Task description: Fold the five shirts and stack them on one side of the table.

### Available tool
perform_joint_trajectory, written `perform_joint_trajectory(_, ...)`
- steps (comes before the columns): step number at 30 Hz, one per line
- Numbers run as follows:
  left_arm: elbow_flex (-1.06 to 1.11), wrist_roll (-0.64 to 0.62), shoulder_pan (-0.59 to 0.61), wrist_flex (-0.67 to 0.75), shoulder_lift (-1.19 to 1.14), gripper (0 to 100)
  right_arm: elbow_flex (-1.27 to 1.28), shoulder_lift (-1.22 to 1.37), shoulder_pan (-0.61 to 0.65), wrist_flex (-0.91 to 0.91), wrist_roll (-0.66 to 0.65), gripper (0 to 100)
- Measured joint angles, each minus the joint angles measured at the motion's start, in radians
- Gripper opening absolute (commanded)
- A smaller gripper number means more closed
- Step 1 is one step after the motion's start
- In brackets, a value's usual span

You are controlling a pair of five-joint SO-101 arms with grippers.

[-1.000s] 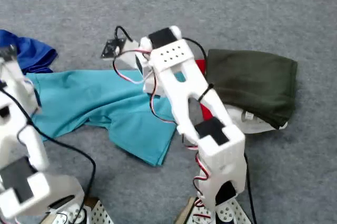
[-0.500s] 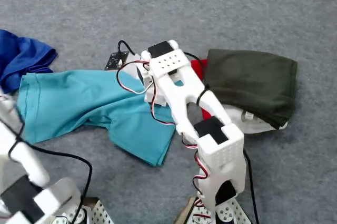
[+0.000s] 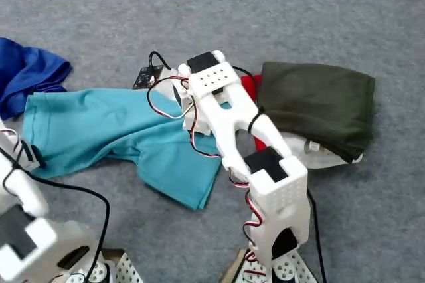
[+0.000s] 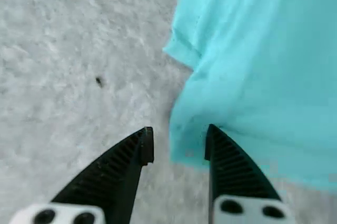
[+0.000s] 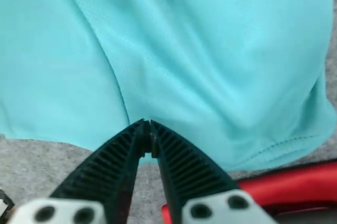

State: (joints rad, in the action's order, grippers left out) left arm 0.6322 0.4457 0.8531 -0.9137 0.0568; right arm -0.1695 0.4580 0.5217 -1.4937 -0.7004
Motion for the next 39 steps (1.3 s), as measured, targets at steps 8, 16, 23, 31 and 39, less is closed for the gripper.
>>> perform_joint_trajectory(8,-0.14,-0.021,-0.032,-0.063,-0.15,2,0.0,0.0,0.0,0.0,0.0,0.3)
perform_joint_trajectory(16,-0.354,-0.091,-0.058,-0.167,-0.164,2,0.0,0.0,0.0,0.002,0.0,0.3)
perform_joint_trajectory(23,-0.494,-0.183,-0.203,-0.199,-0.167,2,0.0,0.0,0.0,0.002,0.0,0.3)
perform_joint_trajectory(31,-0.488,-0.221,-0.193,-0.002,-0.244,2,0.0,0.0,0.0,0.002,0.0,0.3)
perform_joint_trajectory(39,-0.509,-0.18,-0.163,-0.034,-0.422,2,0.0,0.0,0.0,0.002,0.0,0.3)
